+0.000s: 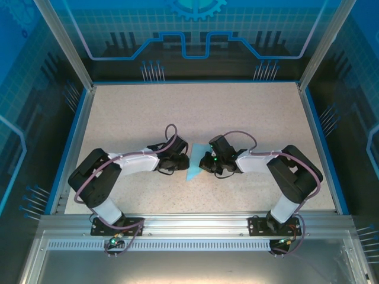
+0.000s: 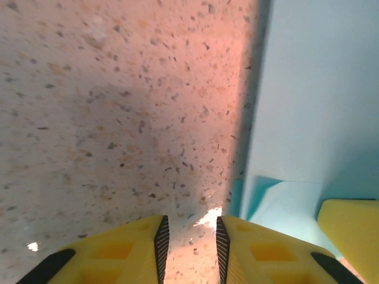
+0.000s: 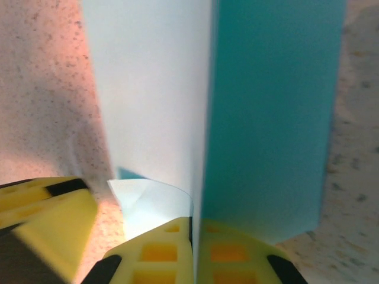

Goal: Fold a paper plane with a square sheet of paper (pick it up from the middle)
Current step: Fourth fold the wing at the center of the table.

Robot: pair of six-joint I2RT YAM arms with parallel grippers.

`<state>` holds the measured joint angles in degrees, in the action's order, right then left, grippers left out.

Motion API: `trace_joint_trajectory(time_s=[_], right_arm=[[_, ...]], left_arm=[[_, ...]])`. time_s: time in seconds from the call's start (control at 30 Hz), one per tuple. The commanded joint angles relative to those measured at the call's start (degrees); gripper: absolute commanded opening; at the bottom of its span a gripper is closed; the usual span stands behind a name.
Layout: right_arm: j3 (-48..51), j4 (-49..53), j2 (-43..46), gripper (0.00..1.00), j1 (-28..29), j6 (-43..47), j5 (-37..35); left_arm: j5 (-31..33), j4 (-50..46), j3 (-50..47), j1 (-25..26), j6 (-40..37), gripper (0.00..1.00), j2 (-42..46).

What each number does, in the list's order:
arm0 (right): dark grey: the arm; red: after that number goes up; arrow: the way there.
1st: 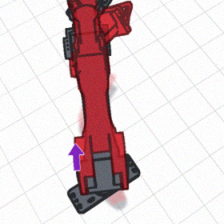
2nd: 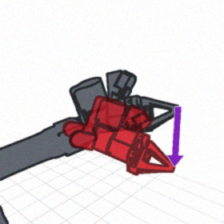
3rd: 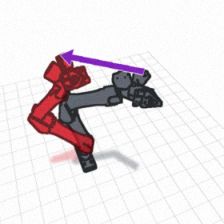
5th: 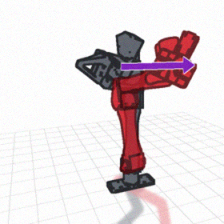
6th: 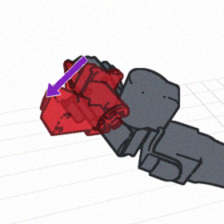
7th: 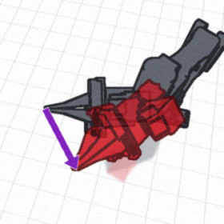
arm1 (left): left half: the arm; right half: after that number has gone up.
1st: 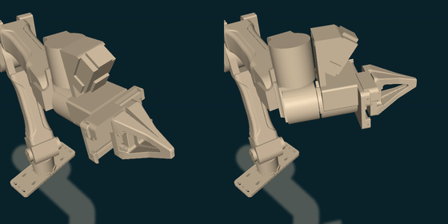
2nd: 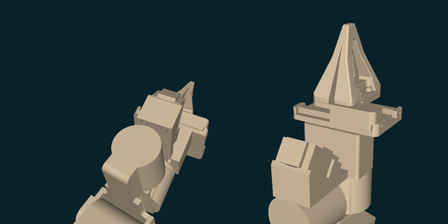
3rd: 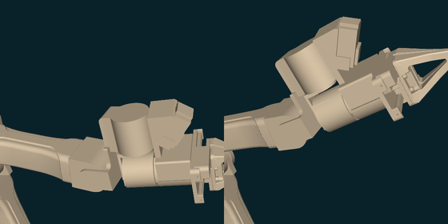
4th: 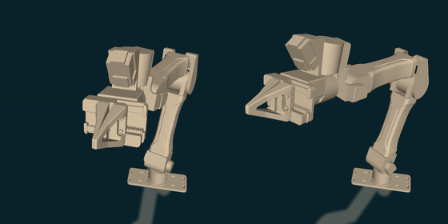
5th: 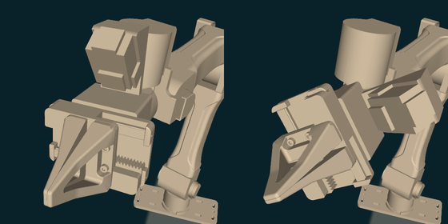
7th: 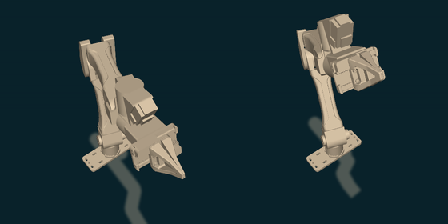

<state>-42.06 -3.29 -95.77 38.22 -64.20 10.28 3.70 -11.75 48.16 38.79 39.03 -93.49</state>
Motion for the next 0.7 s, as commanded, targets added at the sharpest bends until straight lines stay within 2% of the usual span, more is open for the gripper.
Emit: trace_joint_trajectory(time_s=[0.0,0.07,0.2,0.43,0.53,0.67], right_arm=[[-1.52,7.28,3.96,0.0,1.32,0.37,-5.34],[-2.39,11.21,6.05,0.0,2.13,-0.07,-8.5],[-4.82,20.9,9.11,0.0,3.57,-2.56,-14.1],[-5.95,24.48,10.52,0.0,5.94,-8.67,-16.97],[-6.65,22.77,10.17,0.0,6.42,-10.31,-16.63],[-11.43,23.76,7.71,0.0,6.91,-9.58,-17.13]], left_arm=[[2.26,-1.58,-0.94,-0.19,-0.12,0.35,5.12],[1.66,-0.03,-2.46,0.06,-0.95,0.4,7.78],[-0.3,5.87,-7.06,0.69,-3.57,0.59,13.55],[-4.84,19.51,-17.55,1.91,-10.34,0.9,23.13],[-4.68,20.85,-20.26,2.09,-11.9,0.99,26.52],[-3.85,19.1,-21.32,2.08,-13.56,0.98,28.71]])
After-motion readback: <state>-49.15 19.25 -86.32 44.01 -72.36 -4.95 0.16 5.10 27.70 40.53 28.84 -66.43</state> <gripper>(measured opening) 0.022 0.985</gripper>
